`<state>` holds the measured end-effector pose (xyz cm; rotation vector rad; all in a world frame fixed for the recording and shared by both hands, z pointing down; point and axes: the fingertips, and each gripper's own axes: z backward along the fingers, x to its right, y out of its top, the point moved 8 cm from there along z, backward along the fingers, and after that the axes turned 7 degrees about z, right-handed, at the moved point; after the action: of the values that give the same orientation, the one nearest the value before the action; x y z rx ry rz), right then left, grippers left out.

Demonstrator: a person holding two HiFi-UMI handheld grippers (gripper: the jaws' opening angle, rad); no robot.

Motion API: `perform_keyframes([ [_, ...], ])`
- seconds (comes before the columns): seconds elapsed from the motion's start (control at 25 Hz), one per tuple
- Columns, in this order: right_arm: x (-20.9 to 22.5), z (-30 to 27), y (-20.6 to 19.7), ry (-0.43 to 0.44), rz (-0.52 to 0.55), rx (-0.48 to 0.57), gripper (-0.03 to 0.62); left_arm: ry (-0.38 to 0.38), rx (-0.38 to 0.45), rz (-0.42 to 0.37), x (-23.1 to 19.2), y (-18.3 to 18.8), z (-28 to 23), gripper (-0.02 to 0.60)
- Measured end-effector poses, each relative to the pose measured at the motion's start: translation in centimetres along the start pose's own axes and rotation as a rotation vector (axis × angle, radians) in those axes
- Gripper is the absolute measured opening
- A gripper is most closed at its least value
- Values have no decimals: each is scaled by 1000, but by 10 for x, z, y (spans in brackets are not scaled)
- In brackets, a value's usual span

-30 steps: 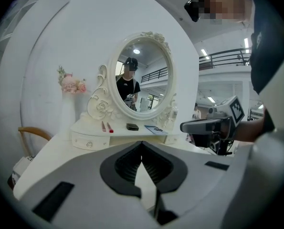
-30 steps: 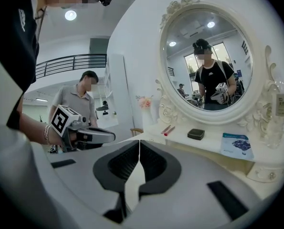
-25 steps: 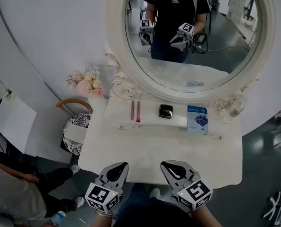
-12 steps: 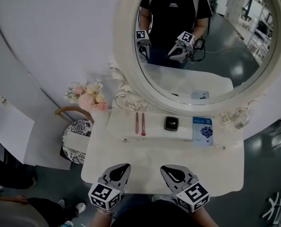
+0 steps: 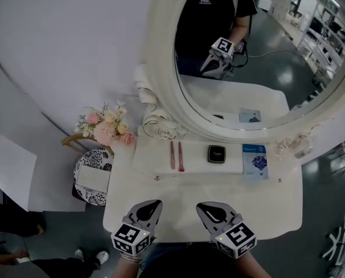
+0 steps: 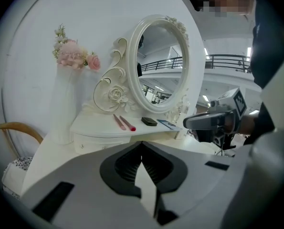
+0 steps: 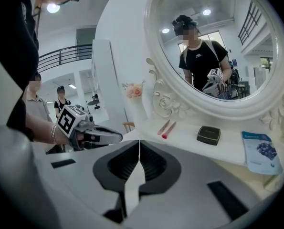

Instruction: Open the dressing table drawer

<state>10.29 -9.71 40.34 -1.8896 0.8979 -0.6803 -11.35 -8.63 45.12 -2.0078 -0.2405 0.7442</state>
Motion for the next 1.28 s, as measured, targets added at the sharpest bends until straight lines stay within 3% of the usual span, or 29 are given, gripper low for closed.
perform_keyframes([
  [0.2,-2,-21,-1,18,-27,1,20,-5,-27,-20,-18,0,-5,12],
  [0.8,-3,-68,-5,29,-42,-53,20,-27,-65,44,-62,-8,-22,12],
  [1.12,0,-84,-10,10,-61,-77,20,-18,-98,36,-77,-11,-35,12],
  [1.28,1,-93,-16,33,-64,-75,20,-16,-129,-7,-81,-11,-46,12],
])
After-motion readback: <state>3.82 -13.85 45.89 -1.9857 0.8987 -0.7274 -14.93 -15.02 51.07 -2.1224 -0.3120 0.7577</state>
